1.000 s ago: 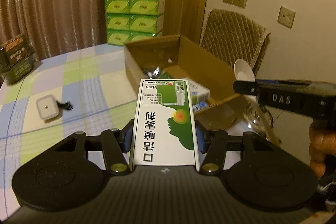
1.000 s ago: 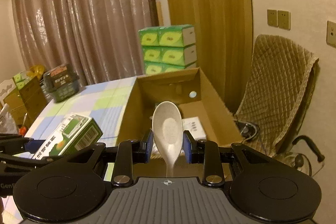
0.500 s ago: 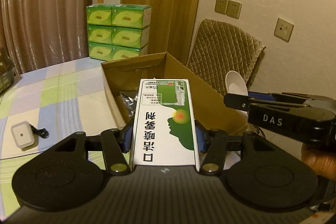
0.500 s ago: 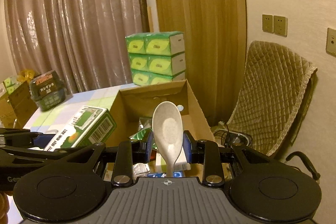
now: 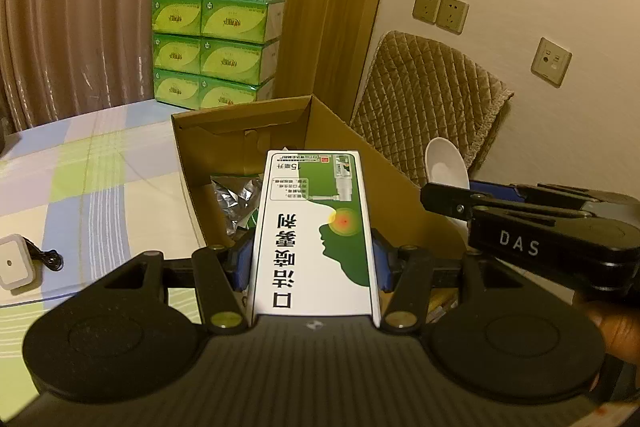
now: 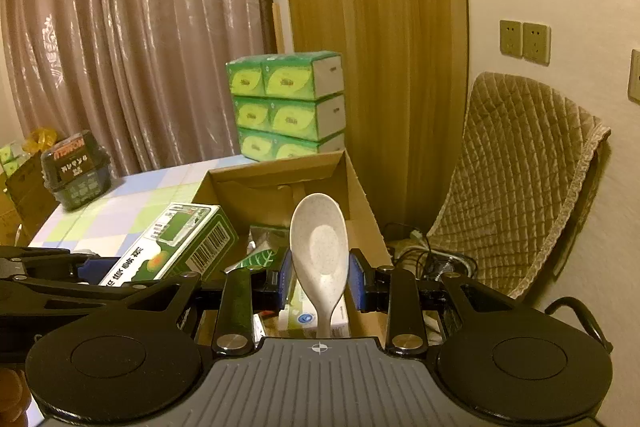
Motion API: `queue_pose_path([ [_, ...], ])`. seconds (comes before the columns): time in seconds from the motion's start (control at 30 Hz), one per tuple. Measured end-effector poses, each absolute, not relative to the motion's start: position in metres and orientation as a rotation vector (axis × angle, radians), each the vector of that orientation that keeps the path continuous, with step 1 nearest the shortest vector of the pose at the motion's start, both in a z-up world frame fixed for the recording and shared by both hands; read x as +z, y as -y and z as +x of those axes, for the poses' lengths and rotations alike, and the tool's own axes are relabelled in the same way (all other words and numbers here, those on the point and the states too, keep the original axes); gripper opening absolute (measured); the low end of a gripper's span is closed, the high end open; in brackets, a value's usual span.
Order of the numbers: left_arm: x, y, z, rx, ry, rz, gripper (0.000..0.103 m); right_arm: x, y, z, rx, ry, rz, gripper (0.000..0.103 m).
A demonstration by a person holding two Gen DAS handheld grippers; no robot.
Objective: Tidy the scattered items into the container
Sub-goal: 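Open the left gripper to drop the medicine box while the right gripper releases the spoon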
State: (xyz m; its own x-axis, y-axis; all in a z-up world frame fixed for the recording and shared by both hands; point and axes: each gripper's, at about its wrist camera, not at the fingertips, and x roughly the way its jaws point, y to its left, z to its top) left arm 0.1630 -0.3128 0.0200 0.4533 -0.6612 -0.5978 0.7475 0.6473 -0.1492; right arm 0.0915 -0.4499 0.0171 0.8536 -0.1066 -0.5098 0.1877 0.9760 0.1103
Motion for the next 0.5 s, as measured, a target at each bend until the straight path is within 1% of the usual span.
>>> queue_pose_path([
  [0.5, 0.012, 0.314, 0.174, -0.840, -0.680, 0.127, 0.051, 0.012, 0.462, 0.097, -0.172, -0.534, 0.163, 0.027],
])
